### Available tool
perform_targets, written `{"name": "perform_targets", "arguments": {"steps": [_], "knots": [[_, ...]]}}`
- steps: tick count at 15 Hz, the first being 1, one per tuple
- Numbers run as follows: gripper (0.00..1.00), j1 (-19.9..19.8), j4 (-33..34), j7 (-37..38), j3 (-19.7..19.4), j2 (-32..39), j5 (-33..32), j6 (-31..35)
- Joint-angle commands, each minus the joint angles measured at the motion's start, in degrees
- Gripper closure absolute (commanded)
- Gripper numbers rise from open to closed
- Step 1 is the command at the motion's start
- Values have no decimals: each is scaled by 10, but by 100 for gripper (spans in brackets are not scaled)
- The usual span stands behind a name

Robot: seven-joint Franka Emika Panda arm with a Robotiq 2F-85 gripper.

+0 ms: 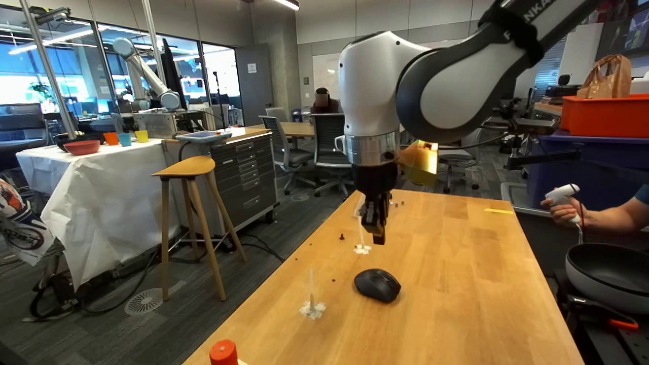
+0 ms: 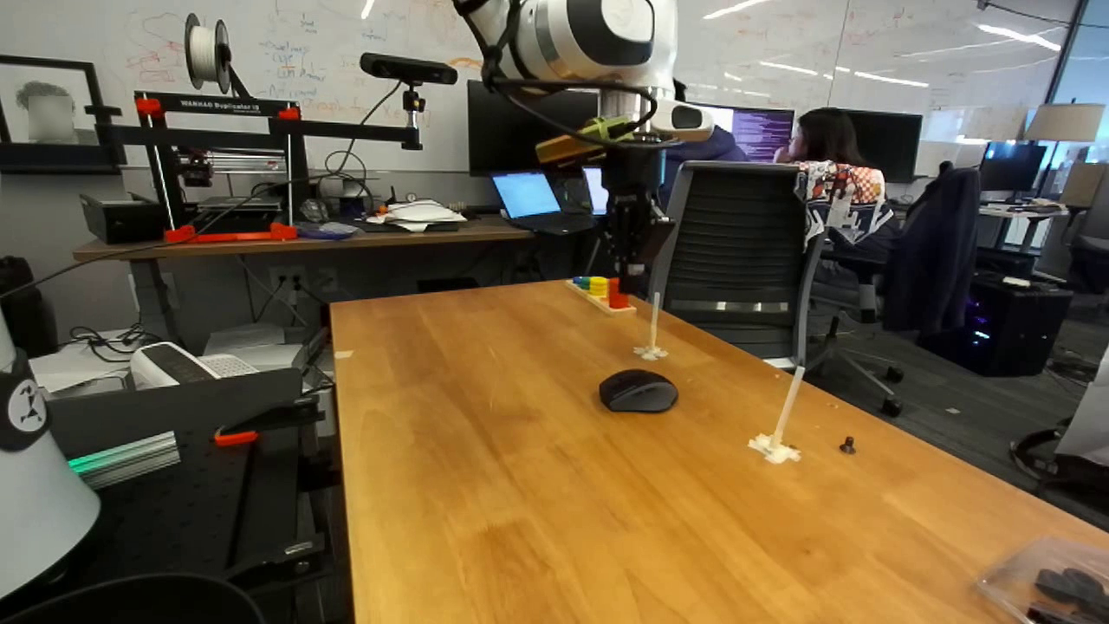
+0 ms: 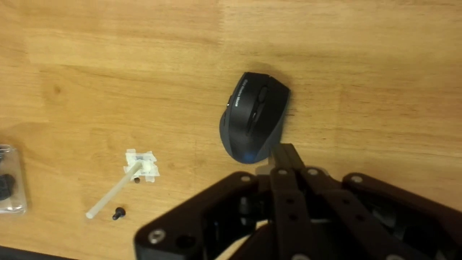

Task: Push the left button of the mouse twice

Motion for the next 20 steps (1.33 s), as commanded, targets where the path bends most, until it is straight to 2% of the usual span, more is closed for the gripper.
{"name": "perform_targets", "arguments": {"steps": [1, 9, 15, 20], "knots": [[100, -26, -35, -52, 12, -67, 59, -34], [100, -51, -56, 3, -23, -179, -63, -90], [100, -79, -47, -5, -23, -241, -42, -91], [100, -87, -48, 7, -18, -252, -53, -86]]}}
